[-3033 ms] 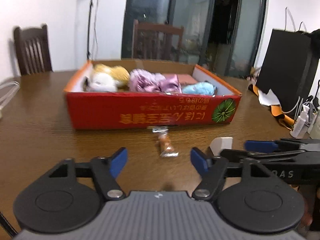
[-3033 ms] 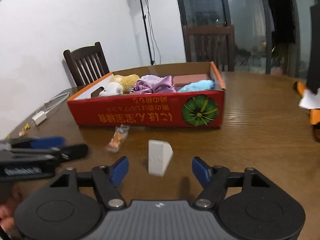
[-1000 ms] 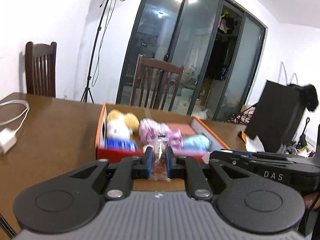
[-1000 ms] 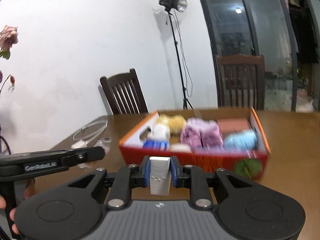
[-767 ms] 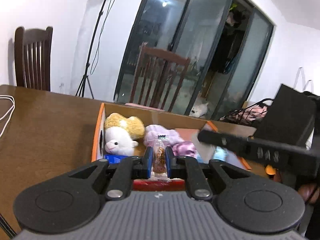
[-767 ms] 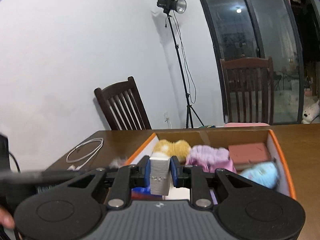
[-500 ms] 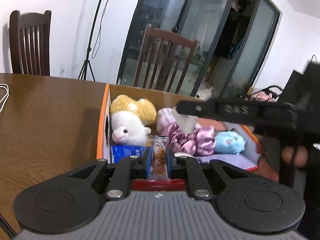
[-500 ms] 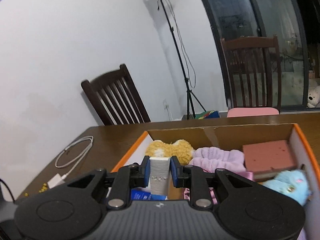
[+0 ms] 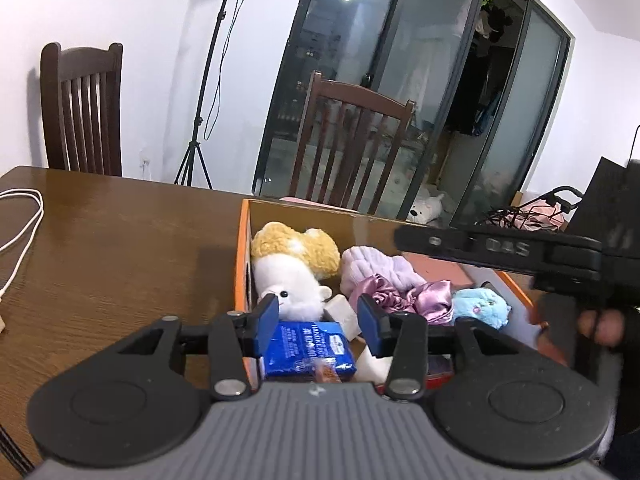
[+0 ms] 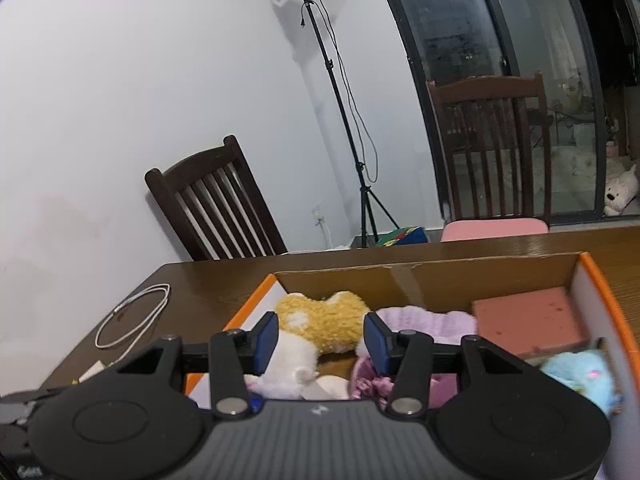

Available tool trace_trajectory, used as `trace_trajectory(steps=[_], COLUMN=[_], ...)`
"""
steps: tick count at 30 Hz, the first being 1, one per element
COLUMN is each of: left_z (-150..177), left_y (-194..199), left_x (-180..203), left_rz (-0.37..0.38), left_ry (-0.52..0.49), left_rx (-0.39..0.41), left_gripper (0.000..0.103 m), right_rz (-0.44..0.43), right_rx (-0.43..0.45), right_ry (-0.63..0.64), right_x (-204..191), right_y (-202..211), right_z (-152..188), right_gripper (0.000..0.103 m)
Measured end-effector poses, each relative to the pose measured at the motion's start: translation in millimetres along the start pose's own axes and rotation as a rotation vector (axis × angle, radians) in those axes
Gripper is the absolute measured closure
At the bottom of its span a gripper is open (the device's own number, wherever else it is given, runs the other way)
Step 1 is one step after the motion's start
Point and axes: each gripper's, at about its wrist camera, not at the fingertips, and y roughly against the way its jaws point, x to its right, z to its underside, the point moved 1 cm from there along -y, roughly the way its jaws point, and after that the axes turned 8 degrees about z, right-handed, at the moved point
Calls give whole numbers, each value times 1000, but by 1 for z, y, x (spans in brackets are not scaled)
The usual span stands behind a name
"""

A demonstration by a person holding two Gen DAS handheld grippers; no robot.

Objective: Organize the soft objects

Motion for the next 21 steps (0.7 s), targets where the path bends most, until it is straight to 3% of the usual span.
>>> trace_trajectory(steps=[3, 12, 14, 18, 21], left_z=[-1, 4, 8, 19, 31], left_y=[6, 61, 75, 99, 117], left_x=[11, 55, 67, 87, 102], left_rz=[-8, -63, -96, -128, -153], left_ry=[-26, -110, -134, -165, -198], left_rx=[4, 73, 110, 192, 283], left_gripper=[55, 26, 16, 5, 2], right_rz=[41, 212, 249, 279, 290], right_rx=[18, 60, 76, 126, 227], right_ry=[34, 99, 108, 132, 127], right_x=[8, 58, 66, 68, 66], right_y=[27, 129, 152, 191, 215], right_z=[-1, 13, 19, 34, 48], right_gripper=[56, 41, 28, 19, 12])
